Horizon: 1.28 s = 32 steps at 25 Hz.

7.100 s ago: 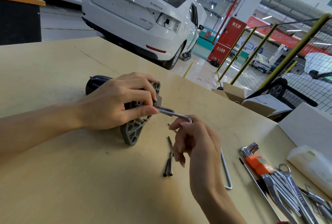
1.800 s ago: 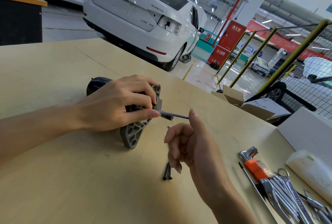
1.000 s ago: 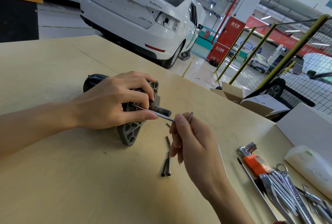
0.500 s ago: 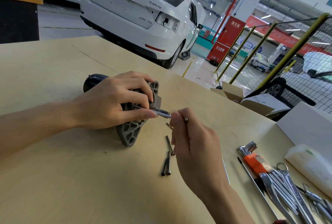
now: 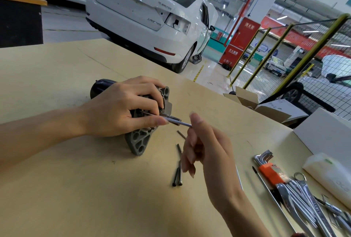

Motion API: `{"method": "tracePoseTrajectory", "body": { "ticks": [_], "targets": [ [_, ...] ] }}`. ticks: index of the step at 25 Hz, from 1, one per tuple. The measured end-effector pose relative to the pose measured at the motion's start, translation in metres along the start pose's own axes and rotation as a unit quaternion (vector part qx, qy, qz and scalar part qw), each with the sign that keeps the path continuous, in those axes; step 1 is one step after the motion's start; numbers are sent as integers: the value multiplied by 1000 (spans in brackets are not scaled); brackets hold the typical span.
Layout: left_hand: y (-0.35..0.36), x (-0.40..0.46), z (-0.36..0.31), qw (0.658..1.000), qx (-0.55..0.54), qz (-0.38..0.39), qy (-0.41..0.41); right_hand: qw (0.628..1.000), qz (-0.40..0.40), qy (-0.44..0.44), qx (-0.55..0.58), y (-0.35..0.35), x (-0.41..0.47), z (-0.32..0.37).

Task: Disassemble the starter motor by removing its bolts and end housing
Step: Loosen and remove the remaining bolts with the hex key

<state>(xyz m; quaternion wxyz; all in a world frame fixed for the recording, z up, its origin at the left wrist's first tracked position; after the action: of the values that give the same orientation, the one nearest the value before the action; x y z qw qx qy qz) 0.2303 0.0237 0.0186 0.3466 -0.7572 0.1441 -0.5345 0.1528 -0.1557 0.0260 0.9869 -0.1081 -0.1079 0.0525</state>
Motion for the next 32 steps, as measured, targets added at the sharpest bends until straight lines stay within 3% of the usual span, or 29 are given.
{"method": "tracePoseTrajectory", "body": {
  "ticks": [32],
  "targets": [
    [1,0,2,1000,2,8,3,999,9,-25,-25,4,-2,-5]
  ]
}}
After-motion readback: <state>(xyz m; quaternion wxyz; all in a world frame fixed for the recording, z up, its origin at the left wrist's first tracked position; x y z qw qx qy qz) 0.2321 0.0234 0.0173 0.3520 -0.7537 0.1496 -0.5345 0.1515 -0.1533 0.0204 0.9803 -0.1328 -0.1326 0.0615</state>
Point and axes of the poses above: each hand's wrist, its own x-axis towards the middle knuckle, its own y-axis out of the palm, z = x × y, the point moved 3 cm from there along x, towards the middle knuckle, and after that the axes turned 3 degrees about z, right-handed, at the moved point
